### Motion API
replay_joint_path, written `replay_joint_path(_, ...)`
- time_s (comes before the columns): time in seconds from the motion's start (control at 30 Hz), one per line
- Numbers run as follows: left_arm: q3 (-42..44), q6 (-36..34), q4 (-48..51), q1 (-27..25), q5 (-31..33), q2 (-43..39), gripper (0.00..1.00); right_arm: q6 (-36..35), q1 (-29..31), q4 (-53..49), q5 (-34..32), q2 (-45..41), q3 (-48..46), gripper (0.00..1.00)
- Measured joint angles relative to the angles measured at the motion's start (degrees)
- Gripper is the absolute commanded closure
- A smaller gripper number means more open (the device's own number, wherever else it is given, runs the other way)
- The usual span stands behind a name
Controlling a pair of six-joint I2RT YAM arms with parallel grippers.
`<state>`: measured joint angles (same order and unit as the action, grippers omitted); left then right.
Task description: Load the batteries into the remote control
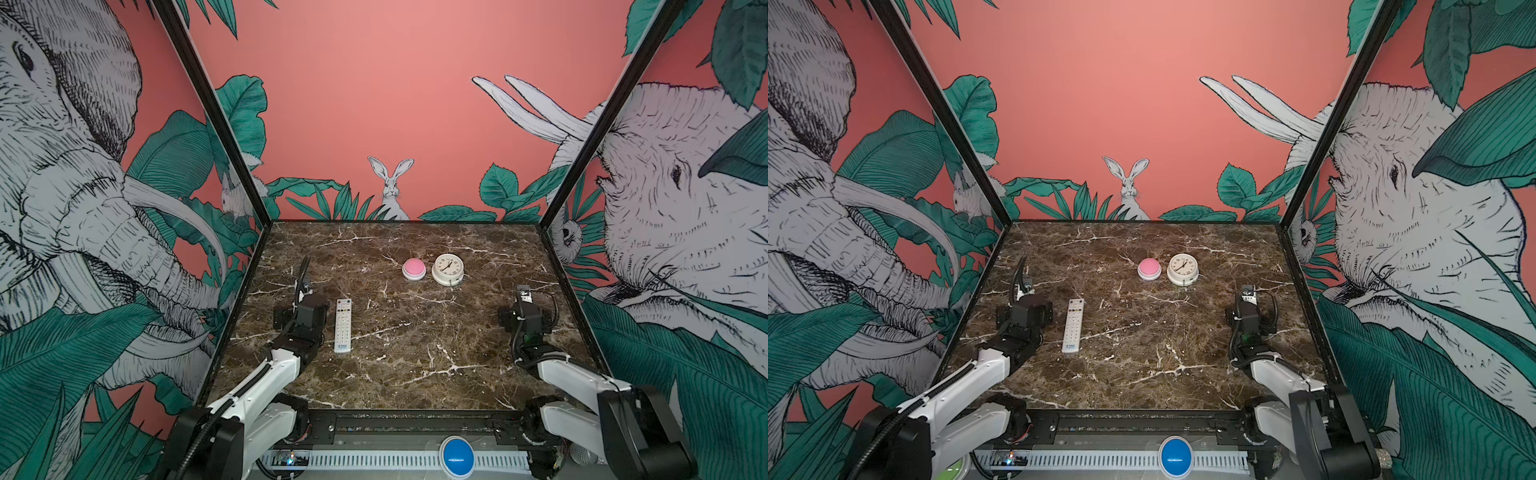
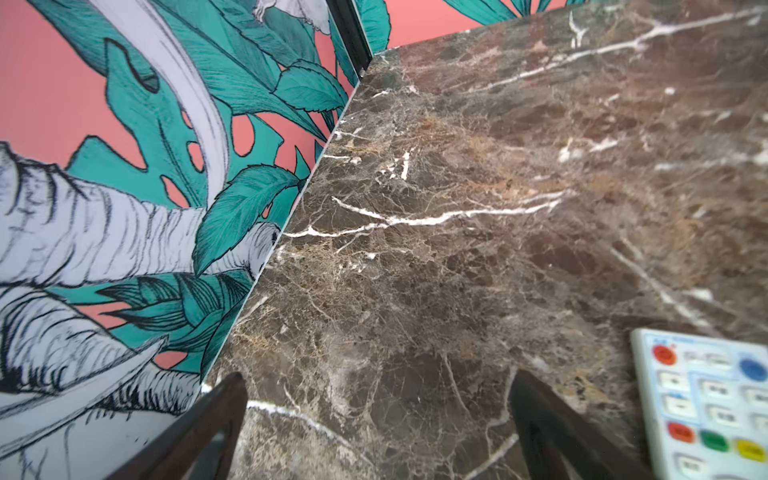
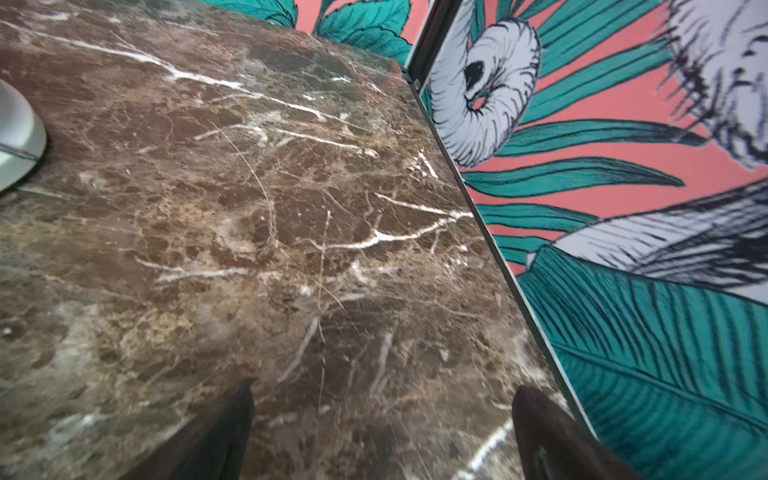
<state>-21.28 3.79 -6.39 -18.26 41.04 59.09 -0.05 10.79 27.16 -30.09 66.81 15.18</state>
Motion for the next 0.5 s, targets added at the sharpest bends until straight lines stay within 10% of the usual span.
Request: replay_joint_path(0.5, 2.43, -5.35, -28.48, 6.62, -5.2, 15.3, 0.0, -0.63, -2.84, 30.12, 4.22, 18.8, -0.02, 0.01)
